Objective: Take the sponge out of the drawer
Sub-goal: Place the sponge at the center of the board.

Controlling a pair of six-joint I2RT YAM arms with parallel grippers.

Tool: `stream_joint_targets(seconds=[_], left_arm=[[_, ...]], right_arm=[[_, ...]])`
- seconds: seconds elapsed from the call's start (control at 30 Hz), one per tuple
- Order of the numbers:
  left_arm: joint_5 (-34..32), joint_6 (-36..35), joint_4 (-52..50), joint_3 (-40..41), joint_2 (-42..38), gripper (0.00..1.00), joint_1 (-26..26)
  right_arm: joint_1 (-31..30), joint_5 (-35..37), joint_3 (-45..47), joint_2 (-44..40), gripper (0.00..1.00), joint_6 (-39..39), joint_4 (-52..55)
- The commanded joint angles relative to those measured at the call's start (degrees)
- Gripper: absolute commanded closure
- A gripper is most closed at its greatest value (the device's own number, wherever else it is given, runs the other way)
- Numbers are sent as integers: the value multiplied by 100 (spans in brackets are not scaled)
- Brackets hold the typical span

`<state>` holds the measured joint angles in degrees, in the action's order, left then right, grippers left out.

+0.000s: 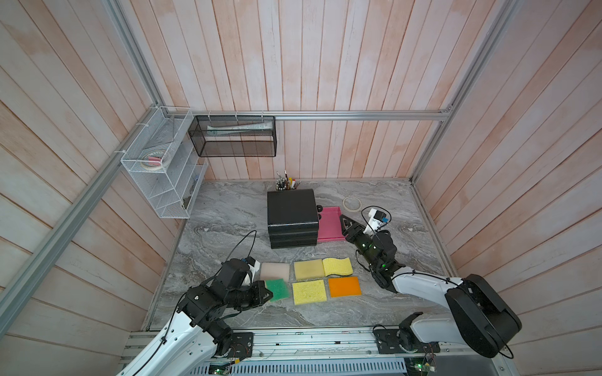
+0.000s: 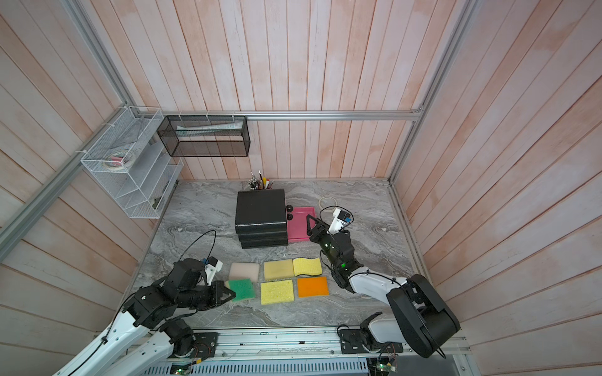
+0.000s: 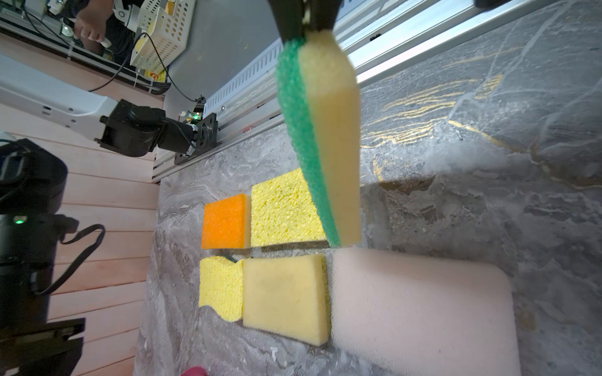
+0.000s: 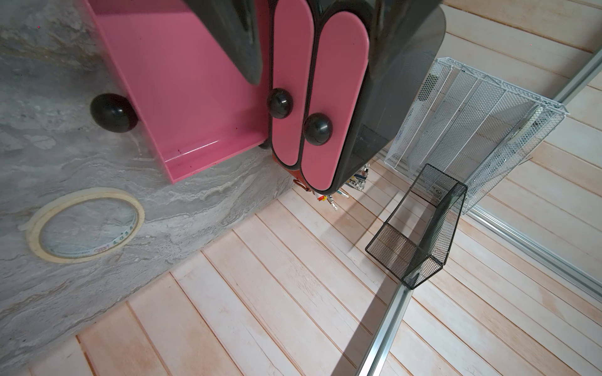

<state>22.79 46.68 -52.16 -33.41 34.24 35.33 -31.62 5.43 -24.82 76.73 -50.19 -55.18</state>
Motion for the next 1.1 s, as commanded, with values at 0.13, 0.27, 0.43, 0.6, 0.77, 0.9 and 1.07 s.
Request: stream_joint_targets(seconds=[0.13, 0.27, 0.43, 0.6, 0.77, 0.9, 1.07], left_arm=[[237, -65, -72, 515, -94, 100, 26], [155, -84, 144, 731, 89, 100, 26], [-105, -19, 75, 673, 229, 99, 31], [-340, 46, 13, 627, 429, 96, 49], [-895, 323, 57, 564, 677, 93, 318], [-1323, 481, 22, 474, 1096, 91, 556], [-1729, 732, -142, 417, 1288, 91, 658]], right_arm=[[69, -118, 78, 114, 45, -100, -261], [96, -134, 112, 82, 45, -101, -249], [138, -89, 168, 44, 46, -108, -257], [206, -173, 197, 131, 46, -167, -349], [305, -286, 279, 249, 45, -246, -519], [418, -425, 326, 391, 46, -343, -682], [550, -656, 358, 671, 46, -489, -981]])
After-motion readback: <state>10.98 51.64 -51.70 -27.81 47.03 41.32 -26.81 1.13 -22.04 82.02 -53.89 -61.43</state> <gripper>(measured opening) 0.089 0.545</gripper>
